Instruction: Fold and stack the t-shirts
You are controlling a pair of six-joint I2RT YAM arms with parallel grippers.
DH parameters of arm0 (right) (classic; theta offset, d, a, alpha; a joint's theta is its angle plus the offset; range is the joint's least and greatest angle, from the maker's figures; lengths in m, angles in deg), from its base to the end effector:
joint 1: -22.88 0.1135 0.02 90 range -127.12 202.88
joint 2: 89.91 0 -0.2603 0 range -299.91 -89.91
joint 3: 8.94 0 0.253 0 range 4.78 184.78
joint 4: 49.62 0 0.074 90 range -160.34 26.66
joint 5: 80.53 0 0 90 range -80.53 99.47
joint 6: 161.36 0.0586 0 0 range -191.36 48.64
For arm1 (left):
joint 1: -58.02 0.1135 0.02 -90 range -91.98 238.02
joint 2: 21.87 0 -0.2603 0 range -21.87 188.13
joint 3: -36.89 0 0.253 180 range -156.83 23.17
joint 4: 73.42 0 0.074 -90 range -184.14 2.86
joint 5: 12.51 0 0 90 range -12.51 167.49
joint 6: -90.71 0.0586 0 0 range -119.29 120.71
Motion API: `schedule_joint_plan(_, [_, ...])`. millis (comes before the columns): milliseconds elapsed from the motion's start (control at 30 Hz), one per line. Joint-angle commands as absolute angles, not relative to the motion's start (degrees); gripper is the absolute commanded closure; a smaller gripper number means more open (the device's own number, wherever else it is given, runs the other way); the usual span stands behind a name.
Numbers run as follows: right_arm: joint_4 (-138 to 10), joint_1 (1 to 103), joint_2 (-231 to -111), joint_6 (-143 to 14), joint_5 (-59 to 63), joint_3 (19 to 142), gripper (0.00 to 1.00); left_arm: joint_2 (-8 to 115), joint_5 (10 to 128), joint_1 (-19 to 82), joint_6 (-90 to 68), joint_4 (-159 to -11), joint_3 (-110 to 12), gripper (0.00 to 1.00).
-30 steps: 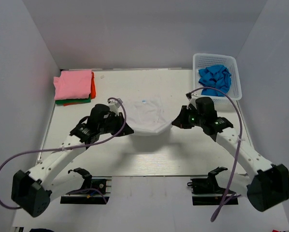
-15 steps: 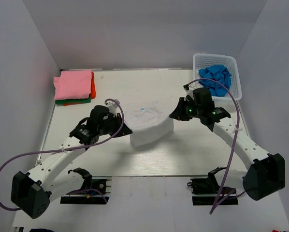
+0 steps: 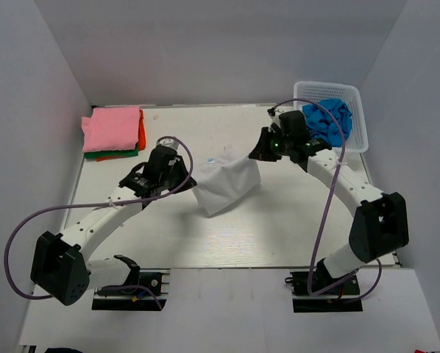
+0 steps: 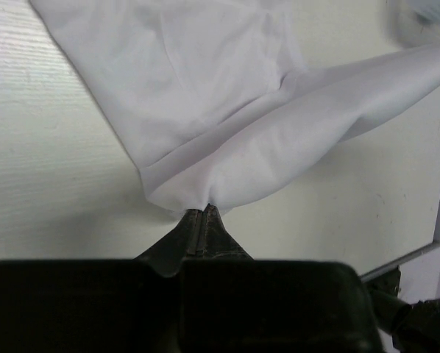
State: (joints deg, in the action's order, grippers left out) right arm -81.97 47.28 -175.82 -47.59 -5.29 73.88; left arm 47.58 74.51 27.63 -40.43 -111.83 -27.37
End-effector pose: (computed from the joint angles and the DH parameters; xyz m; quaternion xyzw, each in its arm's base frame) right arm 0.3222 0.1625 0.2837 -0.0637 0.8811 0.2897 0.3684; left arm 0.2370 -0.1425 0.2430 -0.0759 0.9157 -0.2496 0.3056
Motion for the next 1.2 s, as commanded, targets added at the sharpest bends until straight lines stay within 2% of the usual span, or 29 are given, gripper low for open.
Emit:
schedule_joint_plan(0, [-81.00,47.05,-178.67,-48.68,-5.56,79.74,1.00,48.69,81.08,28.66,-41.04,-112.36,-31.31,1.00])
schedule_joint_plan(267, [-84.17,46.43,-190.98,-50.00,-5.91,93.97,1.00,58.19,86.71,31.91,-41.65,-110.61,-36.67,1.00])
schedule_joint_plan(533, [-86.46,45.38,-211.96,-49.82,-11.17,114.34,1.00,72.24,90.67,38.58,-42.18,-108.58,-43.62,1.00])
schedule_joint_plan(700, [-74.88,45.29,-225.68,-48.34,-17.86,126.56,1.00,79.72,92.16,42.28,-42.79,-102.36,-46.69,1.00])
schedule_joint_plan(733, [-65.80,45.38,-230.49,-47.99,-21.17,127.29,1.00,81.12,93.04,42.98,-42.79,-102.34,-48.44,1.00])
schedule_joint_plan(767, [-62.23,45.55,-231.93,-46.68,-21.38,127.82,0.77,84.18,91.65,44.99,-42.79,-102.34,-50.11,1.00])
schedule_joint_plan(800, [-60.89,45.64,-233.07,-45.53,-21.03,132.70,0.69,85.52,91.64,45.88,-42.79,-103.30,-51.87,0.93])
schedule_joint_plan(833, [-59.22,45.38,-236.83,-45.43,-21.90,134.31,0.61,86.49,91.64,46.58,-42.79,-102.79,-54.32,0.45])
schedule_joint_plan(867, [-58.77,45.64,-236.86,-45.09,-19.99,135.46,0.55,87.28,90.86,47.11,-41.49,-101.74,-55.39,0.13])
schedule_joint_plan(900, [-58.07,45.64,-236.08,-45.26,-17.19,134.17,0.51,88.51,89.98,47.90,-40.17,-100.51,-56.45,0.00])
schedule_joint_plan(1000, [-56.93,45.55,-229.50,-48.49,-13.04,128.37,0.34,89.22,87.60,47.91,-36.12,-102.26,-62.77,0.00])
schedule_joint_plan(1033, [-56.40,45.90,-227.92,-48.94,-12.25,122.61,0.34,88.09,85.16,47.91,-34.90,-102.26,-62.78,0.00])
schedule_joint_plan(1167, [-58.06,47.39,-219.13,-50.97,-13.28,114.74,0.33,85.63,76.11,46.59,-32.16,-96.91,-58.58,0.00])
